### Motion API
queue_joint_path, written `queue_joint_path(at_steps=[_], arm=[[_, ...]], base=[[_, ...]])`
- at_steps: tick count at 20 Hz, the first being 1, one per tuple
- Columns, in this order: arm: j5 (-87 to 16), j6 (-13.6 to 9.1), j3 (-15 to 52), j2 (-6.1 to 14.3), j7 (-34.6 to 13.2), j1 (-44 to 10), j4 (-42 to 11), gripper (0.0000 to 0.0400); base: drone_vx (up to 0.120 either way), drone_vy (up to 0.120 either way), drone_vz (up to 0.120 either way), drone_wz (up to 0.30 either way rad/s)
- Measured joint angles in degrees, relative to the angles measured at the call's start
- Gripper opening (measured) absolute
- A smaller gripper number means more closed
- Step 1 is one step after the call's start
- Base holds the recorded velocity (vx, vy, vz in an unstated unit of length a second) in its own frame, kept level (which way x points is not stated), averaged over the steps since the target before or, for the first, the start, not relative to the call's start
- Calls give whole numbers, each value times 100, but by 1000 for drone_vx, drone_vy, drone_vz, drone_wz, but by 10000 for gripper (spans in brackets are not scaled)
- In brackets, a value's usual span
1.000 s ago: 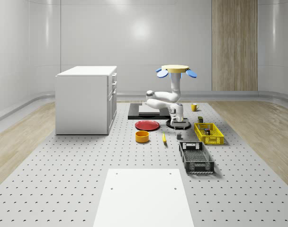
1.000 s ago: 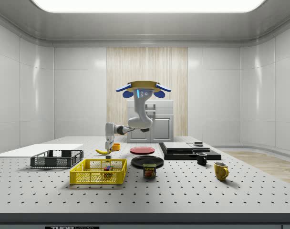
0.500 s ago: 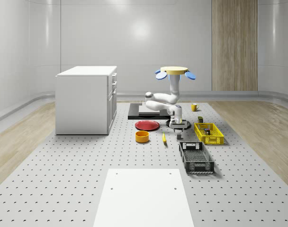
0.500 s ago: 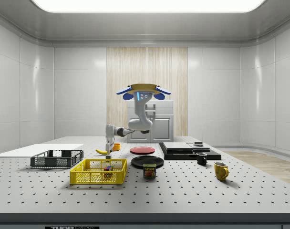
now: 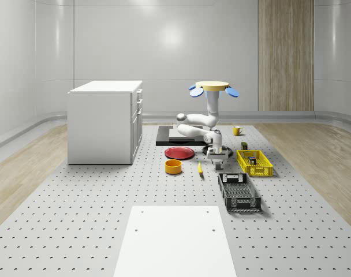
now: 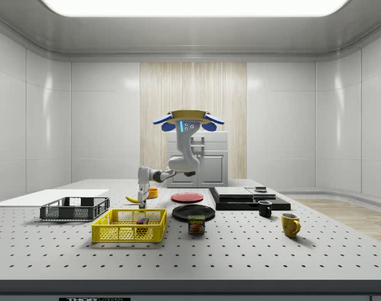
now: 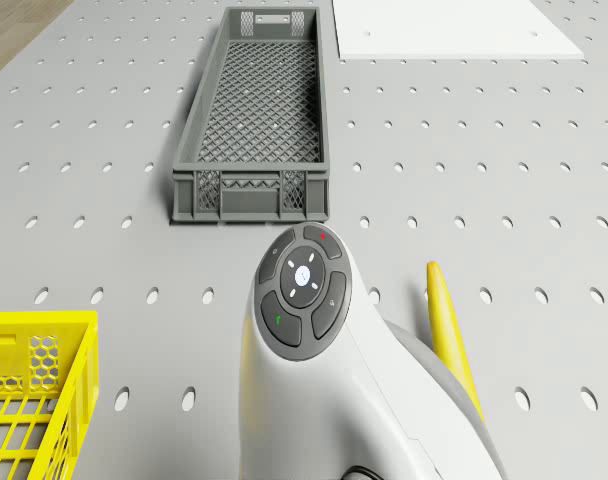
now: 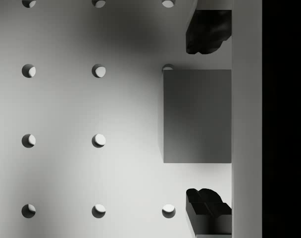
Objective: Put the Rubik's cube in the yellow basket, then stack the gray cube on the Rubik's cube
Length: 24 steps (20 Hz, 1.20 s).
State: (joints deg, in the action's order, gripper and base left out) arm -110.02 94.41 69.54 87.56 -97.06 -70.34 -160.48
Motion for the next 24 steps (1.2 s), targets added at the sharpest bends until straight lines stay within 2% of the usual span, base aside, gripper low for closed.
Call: queue_joint_path(at_steps=[7,8,11,14,18,24], arm=[[-240,94,-250,-46,1,-113,157,400],[-258,98,-268,-52,2,-119,168,388],[-294,103,-303,-68,5,-130,189,315],[-315,100,-321,-82,9,-133,199,281],[-331,90,-333,-99,13,-131,205,262],[-346,72,-340,-121,19,-123,207,253]], base=[[0,0,0,0],[0,0,0,0],[0,0,0,0],[0,0,0,0],[0,0,0,0],[0,0,0,0]])
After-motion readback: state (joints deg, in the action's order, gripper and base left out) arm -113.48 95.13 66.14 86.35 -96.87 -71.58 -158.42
